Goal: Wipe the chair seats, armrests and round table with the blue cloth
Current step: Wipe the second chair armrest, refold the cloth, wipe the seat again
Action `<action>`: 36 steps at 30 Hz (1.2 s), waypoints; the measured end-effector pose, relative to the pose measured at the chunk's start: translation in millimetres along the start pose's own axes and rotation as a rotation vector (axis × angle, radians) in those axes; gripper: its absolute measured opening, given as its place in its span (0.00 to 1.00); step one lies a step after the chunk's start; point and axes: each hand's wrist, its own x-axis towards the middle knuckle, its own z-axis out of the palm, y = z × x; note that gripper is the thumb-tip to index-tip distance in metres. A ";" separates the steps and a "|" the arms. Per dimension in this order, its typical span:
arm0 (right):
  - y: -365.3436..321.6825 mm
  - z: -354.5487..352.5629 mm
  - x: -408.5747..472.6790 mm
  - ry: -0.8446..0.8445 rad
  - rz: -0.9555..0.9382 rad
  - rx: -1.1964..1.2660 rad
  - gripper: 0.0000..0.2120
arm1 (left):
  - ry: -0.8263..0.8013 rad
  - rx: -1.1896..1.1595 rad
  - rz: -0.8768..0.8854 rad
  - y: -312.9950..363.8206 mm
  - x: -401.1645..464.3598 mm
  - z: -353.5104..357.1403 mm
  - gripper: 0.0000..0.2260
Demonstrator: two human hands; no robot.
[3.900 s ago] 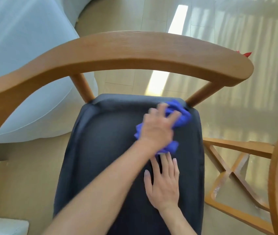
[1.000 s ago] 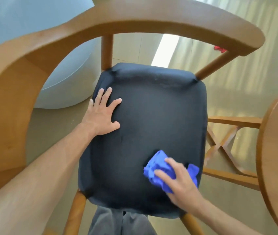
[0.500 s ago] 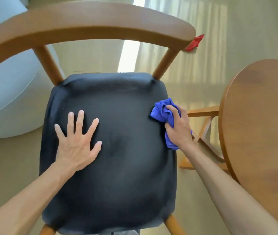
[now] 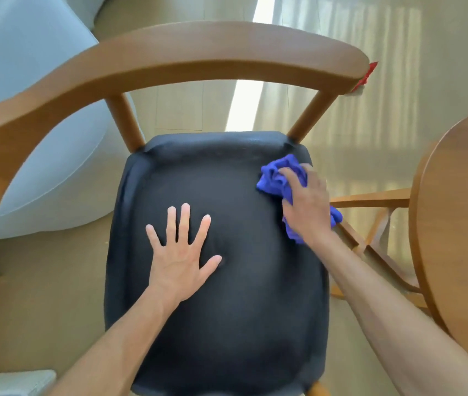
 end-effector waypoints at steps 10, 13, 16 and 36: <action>-189.2 63.8 41.6 -0.215 -0.489 0.004 0.29 | -0.024 -0.026 -0.015 -6.0 -1.4 -2.0 0.35; -161.3 54.7 52.4 -0.223 -0.641 0.003 0.28 | 0.016 -0.076 0.052 -13.6 -8.4 -5.1 0.33; -85.5 33.2 62.4 -0.108 -0.431 -0.041 0.27 | 0.073 -0.083 0.109 -37.9 -19.0 -0.3 0.31; -51.1 -1.0 -159.1 -0.423 -0.531 0.078 0.28 | -0.192 -0.254 -0.332 -51.0 -37.2 -29.4 0.34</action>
